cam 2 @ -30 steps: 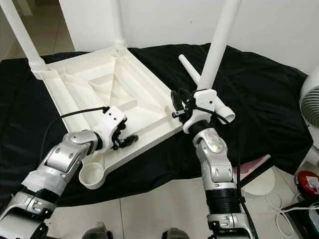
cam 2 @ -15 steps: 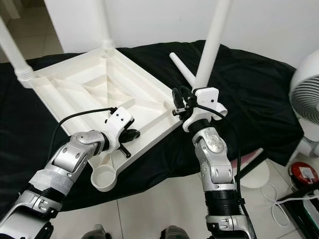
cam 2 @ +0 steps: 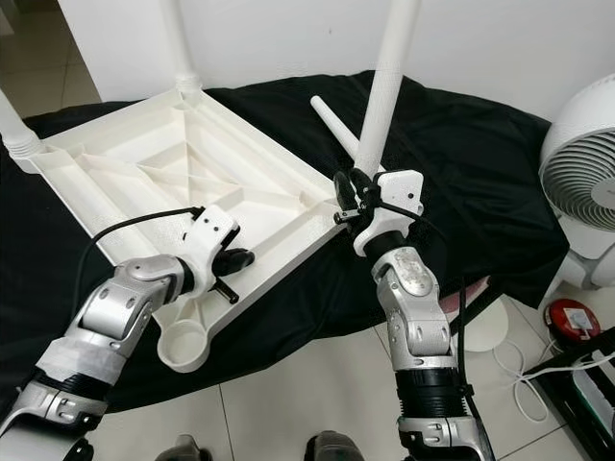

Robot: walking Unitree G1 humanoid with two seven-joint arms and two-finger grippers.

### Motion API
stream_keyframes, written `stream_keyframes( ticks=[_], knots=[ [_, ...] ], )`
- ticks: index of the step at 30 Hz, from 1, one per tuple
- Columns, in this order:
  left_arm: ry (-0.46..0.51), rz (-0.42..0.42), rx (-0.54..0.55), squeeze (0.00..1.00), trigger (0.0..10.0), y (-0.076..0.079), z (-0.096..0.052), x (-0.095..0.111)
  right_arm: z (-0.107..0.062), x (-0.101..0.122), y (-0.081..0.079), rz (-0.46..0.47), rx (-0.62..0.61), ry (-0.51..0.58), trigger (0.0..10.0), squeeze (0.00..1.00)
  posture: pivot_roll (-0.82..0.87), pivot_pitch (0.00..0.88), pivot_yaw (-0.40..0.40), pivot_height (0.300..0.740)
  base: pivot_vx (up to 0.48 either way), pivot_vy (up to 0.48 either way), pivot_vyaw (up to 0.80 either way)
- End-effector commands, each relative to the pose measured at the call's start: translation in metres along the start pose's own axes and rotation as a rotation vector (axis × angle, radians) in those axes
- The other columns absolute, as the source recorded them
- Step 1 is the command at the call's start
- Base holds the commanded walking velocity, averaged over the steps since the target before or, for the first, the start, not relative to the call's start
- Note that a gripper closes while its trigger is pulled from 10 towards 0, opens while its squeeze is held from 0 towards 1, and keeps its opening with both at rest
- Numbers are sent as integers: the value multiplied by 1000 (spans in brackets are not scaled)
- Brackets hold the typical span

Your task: Building children table

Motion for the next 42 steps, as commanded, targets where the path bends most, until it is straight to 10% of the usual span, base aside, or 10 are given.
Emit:
stream_keyframes(
  ticks=[1,14,15,19,22,24,25,28,33,42],
  knots=[
    [-32,-96,453,0,0,-80,-41,-29,0,-3,-1,9,9,-11,10000,0,17,32,-16,740,0,0,0],
    [-62,-127,462,0,0,-75,-53,-48,7,-3,-9,12,46,-8,10000,0,51,29,-35,740,0,0,0],
    [-66,-106,400,0,10000,-62,-46,-46,8,-3,-10,9,53,-5,10000,0,55,29,-38,740,0,0,0],
    [-69,-96,377,0,10000,-58,-43,-45,9,-3,-11,11,55,-5,10000,0,55,28,-36,740,0,0,0],
    [-53,-72,272,1000,10000,-40,-33,-35,8,-4,-11,16,60,-6,10000,0,48,26,-25,740,0,0,0],
    [-50,-57,253,1000,10000,-37,-32,-32,8,-4,-12,18,61,-6,10000,0,44,25,-19,740,0,0,0],
    [-54,-23,213,1000,10000,-30,-29,-30,7,-4,-11,31,62,-3,10000,1000,40,25,-15,740,0,0,0],
    [-56,55,103,0,10000,-11,-25,-26,5,-4,-10,34,56,-1,10000,1000,36,22,-11,740,0,0,0],
    [-29,108,-19,0,10000,6,-26,-18,4,-7,-10,28,48,-16,10000,165,29,17,-7,740,0,0,0],
    [56,145,-131,0,10000,7,-37,6,-1,-15,-16,39,49,-38,10000,0,26,2,-7,740,0,0,0]
  ],
)
Point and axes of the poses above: a point about 5 cm out from each wrist's last joint towards the gripper, its own z axis pointing out of the wrist towards the gripper, its own x axis along the axis of the wrist's last joint, y = z × x, the point moved 6 cm from there along z, pointing out of the wrist towards the gripper, and after that the axes turned 15 degrees about -z, right-handed, at the moved point
